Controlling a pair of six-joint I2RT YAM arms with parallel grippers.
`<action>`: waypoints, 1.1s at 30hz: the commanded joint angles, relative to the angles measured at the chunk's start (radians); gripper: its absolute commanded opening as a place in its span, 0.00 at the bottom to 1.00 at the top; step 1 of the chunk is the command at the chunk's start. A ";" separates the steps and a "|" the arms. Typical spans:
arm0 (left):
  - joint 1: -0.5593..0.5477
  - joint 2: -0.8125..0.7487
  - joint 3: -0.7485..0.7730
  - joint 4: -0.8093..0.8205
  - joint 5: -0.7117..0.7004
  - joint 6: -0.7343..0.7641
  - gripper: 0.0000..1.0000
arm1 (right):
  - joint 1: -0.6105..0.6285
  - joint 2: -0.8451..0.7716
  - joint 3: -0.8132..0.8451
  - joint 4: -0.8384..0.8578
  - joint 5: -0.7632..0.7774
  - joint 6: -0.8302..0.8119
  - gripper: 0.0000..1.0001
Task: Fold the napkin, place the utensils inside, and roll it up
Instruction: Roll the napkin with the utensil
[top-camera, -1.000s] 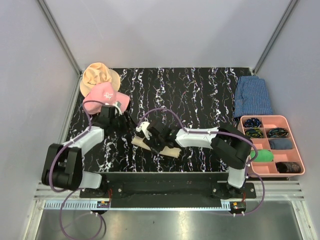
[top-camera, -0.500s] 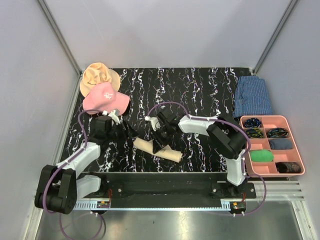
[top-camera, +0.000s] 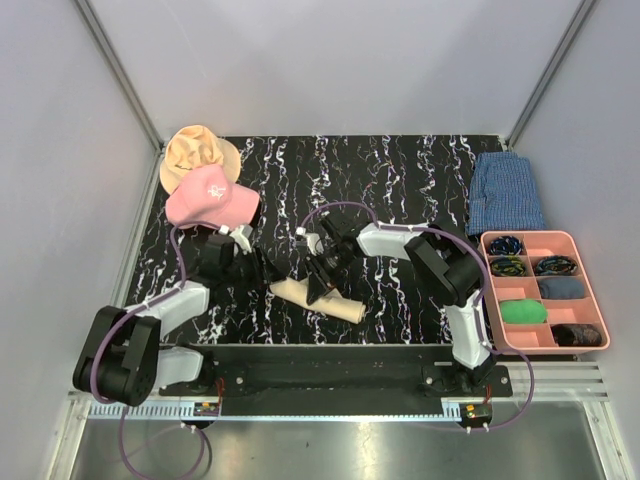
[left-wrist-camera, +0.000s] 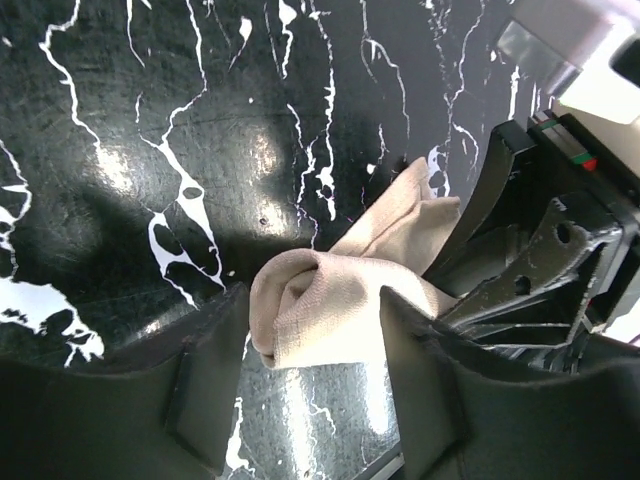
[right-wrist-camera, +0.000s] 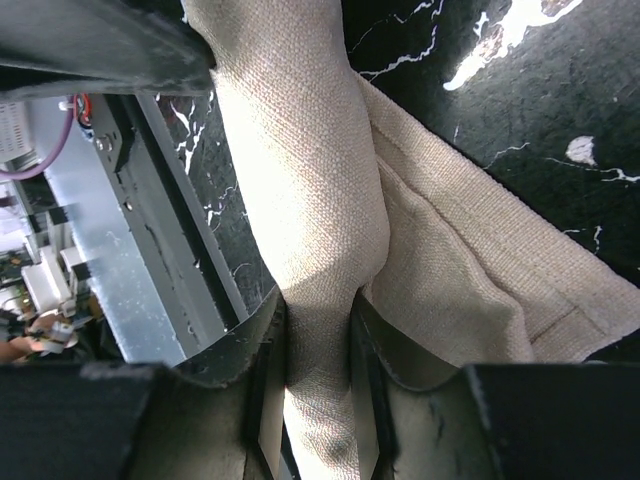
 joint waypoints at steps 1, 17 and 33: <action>-0.015 0.031 -0.005 0.099 0.038 -0.009 0.47 | -0.010 0.042 0.030 -0.030 -0.016 -0.006 0.32; -0.014 0.145 0.100 -0.046 -0.037 -0.017 0.00 | -0.018 -0.251 0.009 -0.026 0.342 0.018 0.71; 0.014 0.320 0.196 -0.075 0.044 -0.011 0.00 | 0.294 -0.386 -0.186 0.188 0.871 -0.212 0.74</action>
